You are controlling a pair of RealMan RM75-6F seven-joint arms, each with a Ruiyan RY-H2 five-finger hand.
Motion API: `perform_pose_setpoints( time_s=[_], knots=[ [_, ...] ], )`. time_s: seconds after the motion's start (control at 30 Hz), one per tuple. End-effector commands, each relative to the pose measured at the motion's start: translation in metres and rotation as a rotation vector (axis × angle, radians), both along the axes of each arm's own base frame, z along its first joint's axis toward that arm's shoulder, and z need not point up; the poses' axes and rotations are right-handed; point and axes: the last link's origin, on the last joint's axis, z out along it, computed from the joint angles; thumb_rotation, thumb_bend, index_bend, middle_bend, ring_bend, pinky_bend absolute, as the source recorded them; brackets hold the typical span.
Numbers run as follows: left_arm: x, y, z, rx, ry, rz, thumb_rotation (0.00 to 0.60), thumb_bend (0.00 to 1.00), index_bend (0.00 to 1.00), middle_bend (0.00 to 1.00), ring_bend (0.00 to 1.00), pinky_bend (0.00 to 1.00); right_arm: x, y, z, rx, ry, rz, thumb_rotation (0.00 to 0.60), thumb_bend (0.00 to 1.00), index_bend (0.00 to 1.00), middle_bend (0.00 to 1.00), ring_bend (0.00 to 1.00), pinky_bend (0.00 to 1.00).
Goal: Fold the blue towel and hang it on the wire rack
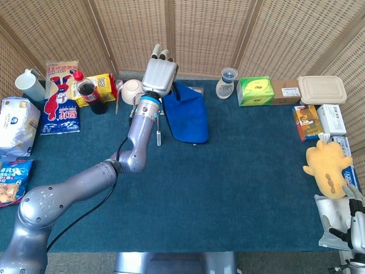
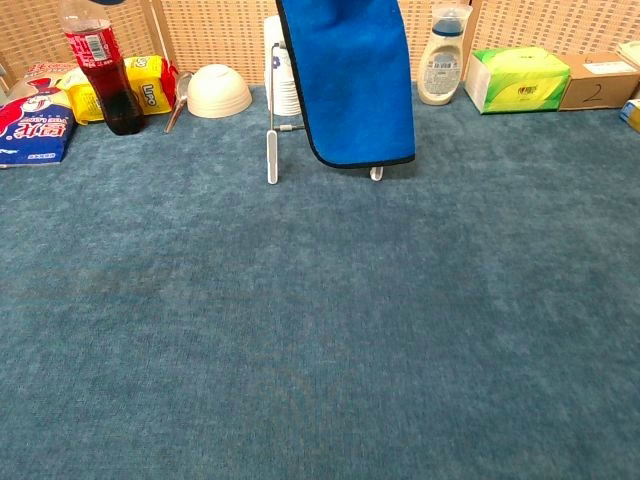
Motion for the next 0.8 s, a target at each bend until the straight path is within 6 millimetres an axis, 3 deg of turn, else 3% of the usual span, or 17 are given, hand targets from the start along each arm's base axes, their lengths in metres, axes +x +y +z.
perform_pose_setpoints(
  time_s=[0.03,0.47,0.8],
  knots=[
    [-0.004,0.001,-0.001,0.005,0.02,0.003,0.6,0.43,0.73,0.41,0.17,0.0,0.0,0.0,-0.001,0.002,0.0,0.001,0.6,0.28,0.07,0.03,0.0,0.0],
    [-0.017,0.006,0.0,0.036,0.024,0.018,0.6,0.43,0.73,0.4,0.17,0.0,0.001,-0.001,-0.001,0.002,0.002,0.0,0.6,0.28,0.07,0.03,0.0,0.0],
    [-0.028,0.006,0.016,0.058,-0.047,-0.003,0.6,0.43,0.72,0.4,0.16,0.0,0.002,-0.003,-0.003,0.008,0.001,0.004,0.6,0.28,0.07,0.03,0.0,0.0]
  ],
)
